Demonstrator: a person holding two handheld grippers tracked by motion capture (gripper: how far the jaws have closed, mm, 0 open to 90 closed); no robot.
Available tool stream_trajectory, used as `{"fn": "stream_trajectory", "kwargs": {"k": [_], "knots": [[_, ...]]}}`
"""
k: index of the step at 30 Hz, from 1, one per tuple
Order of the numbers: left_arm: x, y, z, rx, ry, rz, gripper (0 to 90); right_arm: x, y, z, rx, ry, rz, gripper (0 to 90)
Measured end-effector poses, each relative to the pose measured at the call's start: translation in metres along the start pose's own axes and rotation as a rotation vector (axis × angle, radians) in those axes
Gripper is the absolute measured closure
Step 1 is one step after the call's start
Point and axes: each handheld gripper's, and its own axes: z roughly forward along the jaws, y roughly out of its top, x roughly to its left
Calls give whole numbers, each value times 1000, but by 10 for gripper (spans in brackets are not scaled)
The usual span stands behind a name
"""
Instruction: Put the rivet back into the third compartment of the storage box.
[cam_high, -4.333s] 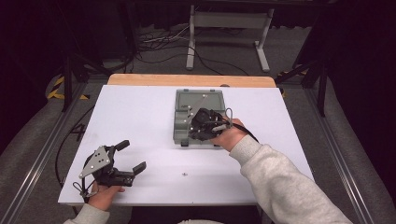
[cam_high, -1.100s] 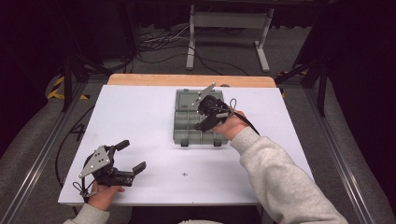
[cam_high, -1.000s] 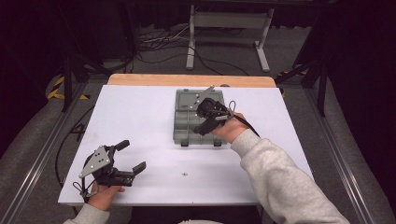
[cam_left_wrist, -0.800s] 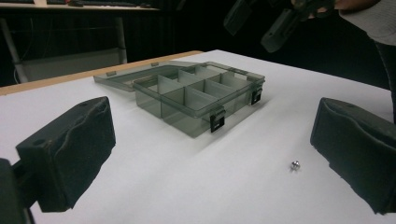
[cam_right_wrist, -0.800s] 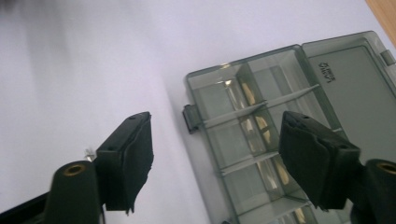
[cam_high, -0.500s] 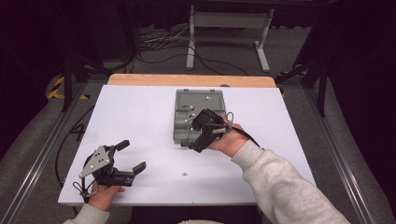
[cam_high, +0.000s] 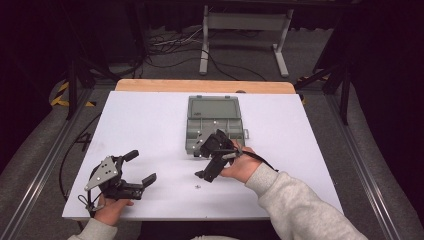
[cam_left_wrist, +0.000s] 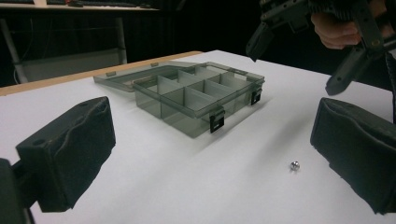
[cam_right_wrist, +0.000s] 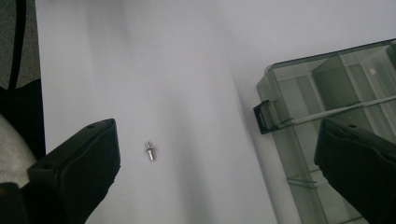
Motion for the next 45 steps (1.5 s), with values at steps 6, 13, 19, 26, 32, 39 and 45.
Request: {"fn": "stream_trajectory", "kwargs": {"k": [6,13,19,26,32,39,45], "knots": [[0,0,0,-1,0,-1,4,8,-5,14,16,3,-26,17],[0,0,0,0,1,-1,4,19,-10,29,49,35,-45,44],[0,0,0,0,1,3,4,25,-14,41,72,53,-44,69],[0,0,0,-1,0,-1,4,30,-17,53,98,85,-54,129],[0,0,0,-1,0,-1,4,34,-18,63,120,98,-54,218],[0,0,0,-1,0,3,4,34,-18,69,139,109,-66,374],[0,0,0,0,-1,0,4,35,-17,66,130,134,-84,618]]}}
